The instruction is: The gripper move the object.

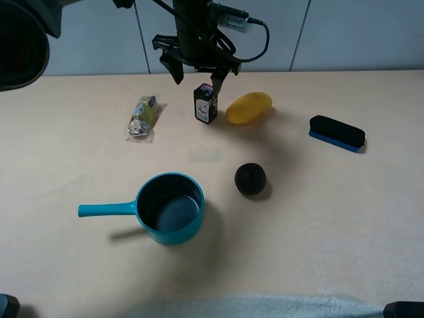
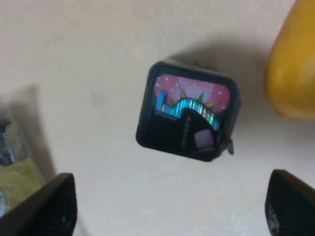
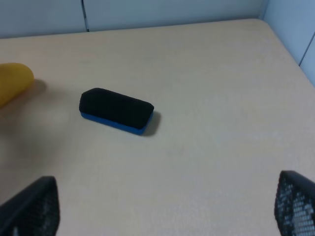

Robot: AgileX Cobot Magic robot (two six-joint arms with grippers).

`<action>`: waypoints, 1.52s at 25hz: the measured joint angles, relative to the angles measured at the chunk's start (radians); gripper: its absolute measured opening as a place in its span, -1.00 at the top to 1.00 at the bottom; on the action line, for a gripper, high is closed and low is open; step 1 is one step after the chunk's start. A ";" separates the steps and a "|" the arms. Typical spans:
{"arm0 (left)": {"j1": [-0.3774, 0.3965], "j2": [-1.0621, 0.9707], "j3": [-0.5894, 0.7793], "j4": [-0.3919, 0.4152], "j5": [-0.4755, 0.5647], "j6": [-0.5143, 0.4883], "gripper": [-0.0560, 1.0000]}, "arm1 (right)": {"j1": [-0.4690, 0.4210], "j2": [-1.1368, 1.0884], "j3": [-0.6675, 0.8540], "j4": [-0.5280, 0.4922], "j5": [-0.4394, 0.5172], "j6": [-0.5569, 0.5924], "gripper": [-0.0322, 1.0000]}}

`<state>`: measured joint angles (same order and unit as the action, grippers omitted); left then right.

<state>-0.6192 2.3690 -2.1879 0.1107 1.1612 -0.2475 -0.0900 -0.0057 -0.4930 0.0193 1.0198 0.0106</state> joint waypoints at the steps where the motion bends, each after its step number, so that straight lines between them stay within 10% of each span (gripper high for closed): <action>1: -0.001 -0.015 0.000 0.000 0.001 -0.002 -0.57 | 0.000 0.000 0.000 0.000 0.000 0.000 -0.34; 21: -0.016 -0.433 0.096 0.016 0.004 0.080 -0.57 | 0.000 0.000 0.000 0.000 0.000 0.000 -0.34; 38: 0.399 -1.202 1.037 0.027 0.001 0.173 -0.57 | 0.000 0.000 0.000 0.000 0.000 0.000 -0.34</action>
<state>-0.2205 1.1673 -1.1504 0.1381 1.1626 -0.0749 -0.0900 -0.0057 -0.4930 0.0193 1.0198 0.0106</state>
